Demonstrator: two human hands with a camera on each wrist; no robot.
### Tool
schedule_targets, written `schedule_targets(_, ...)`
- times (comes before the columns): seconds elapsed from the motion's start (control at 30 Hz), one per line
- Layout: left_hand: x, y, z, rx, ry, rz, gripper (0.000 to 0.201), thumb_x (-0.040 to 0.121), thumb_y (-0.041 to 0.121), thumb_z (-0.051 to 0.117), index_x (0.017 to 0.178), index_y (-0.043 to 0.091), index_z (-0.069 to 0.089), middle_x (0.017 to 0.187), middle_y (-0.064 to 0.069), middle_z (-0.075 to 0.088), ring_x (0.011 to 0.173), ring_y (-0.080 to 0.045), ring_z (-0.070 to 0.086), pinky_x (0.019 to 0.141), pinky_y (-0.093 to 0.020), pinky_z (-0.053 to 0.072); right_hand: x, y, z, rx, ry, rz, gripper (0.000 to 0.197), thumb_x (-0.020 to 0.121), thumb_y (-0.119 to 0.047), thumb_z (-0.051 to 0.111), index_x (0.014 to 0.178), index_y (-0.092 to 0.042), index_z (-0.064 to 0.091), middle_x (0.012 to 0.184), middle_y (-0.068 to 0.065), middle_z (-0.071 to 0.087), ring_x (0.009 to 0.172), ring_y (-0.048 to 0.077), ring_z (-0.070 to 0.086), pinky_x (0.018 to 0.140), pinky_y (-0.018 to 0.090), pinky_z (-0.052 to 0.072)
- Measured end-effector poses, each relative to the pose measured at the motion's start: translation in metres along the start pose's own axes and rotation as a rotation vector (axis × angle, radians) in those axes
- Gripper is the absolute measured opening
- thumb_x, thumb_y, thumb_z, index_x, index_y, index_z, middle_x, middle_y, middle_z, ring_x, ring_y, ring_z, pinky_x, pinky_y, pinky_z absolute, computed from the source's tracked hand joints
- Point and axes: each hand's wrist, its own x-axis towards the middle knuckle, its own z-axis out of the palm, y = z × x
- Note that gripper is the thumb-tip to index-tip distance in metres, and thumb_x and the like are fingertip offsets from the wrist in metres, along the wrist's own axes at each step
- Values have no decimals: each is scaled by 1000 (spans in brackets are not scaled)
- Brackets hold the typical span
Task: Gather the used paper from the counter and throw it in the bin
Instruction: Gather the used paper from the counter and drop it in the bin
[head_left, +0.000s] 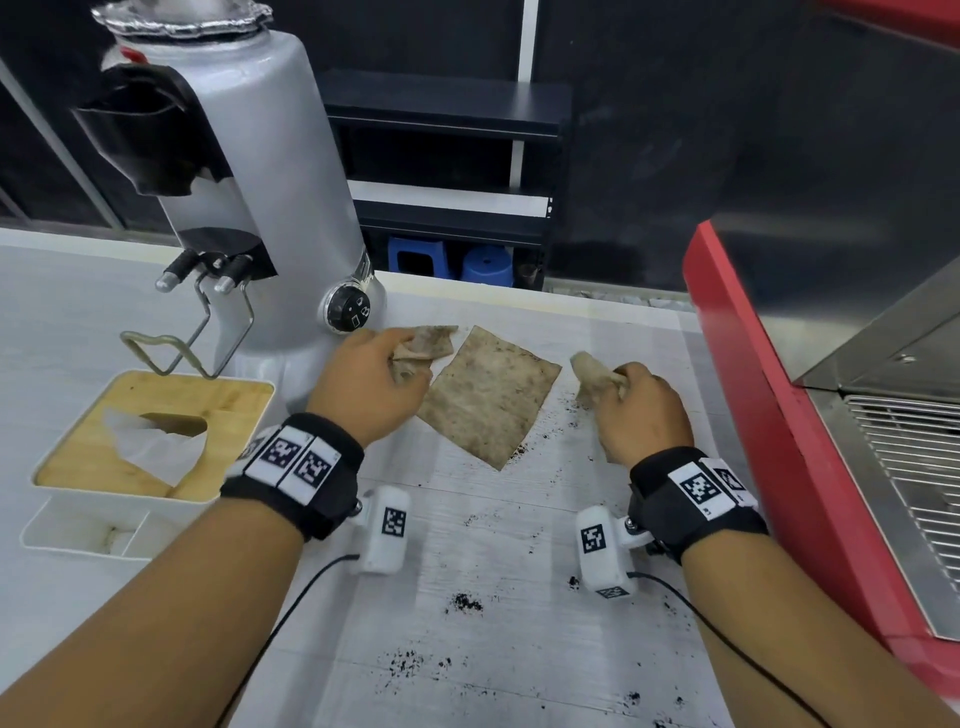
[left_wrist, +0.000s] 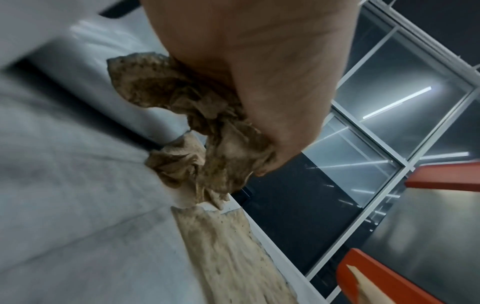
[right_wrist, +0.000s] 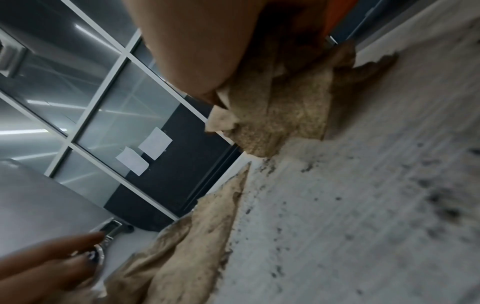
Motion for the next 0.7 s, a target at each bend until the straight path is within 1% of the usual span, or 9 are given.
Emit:
schedule_targets(0.07,18,-2,5,95,-71,-2,57,81,33,57,136,27,43,129,-7,48,97,-26,63,88,-38,56,0,-7,-4,114,-13,-5,25,89,-37,43,88,-17,59,88,9,64,76,28,62,70,39,56)
schedule_targets(0.2,47,-4,16,313,-266,-50,65,87,25,51,146,30,25,152,-12,25,129,-33,45,102,-42,43,1,-22,-9,227,-9,-47,50,82,-59,48,57,-17,58,72,8,63,71,22,61,67,33,49)
schedule_targets(0.27,53,-5,22,371,-335,-64,61,87,18,47,144,30,29,139,-16,37,116,-35,50,92,-41,45,3,-30,-6,174,9,-88,62,85,-63,52,50,-12,60,70,8,59,71,18,58,69,33,45)
schedule_targets(0.33,55,-8,29,399,-353,-79,56,86,11,46,139,29,36,123,-17,44,102,-35,53,83,-38,46,7,-36,1,101,30,-136,56,90,-49,60,48,-13,53,72,8,53,71,18,53,72,33,45)
schedule_targets(0.37,54,-10,31,404,-352,-95,55,86,10,45,138,29,38,120,-17,44,102,-36,54,85,-38,47,9,-40,4,76,23,-159,50,89,-40,64,49,-14,49,75,7,51,72,19,52,72,32,46)
schedule_targets(0.43,52,-15,36,390,-328,-106,54,87,10,46,137,29,41,120,-17,45,104,-37,54,93,-40,47,13,-49,12,36,-42,-197,31,85,-27,68,62,-14,52,88,5,49,78,21,54,71,28,43)
schedule_targets(0.5,48,-16,36,357,-271,-91,46,87,14,50,132,24,49,118,-17,47,102,-35,55,93,-39,46,13,-61,20,-16,-147,-225,21,83,-28,72,93,-16,59,106,4,50,86,24,57,74,29,44)
schedule_targets(0.6,39,-15,30,280,-187,-63,31,85,17,52,115,18,60,112,-16,52,95,-33,56,86,-37,47,14,-76,33,-130,-296,-266,61,81,-40,77,132,-24,49,134,5,43,102,28,60,85,34,51)
schedule_targets(0.7,28,-10,20,171,-76,-2,16,83,28,58,93,18,65,96,-12,55,80,-28,57,72,-33,48,16,-84,48,-295,-432,-292,76,79,-48,77,144,-27,43,145,8,39,120,31,55,94,39,51)
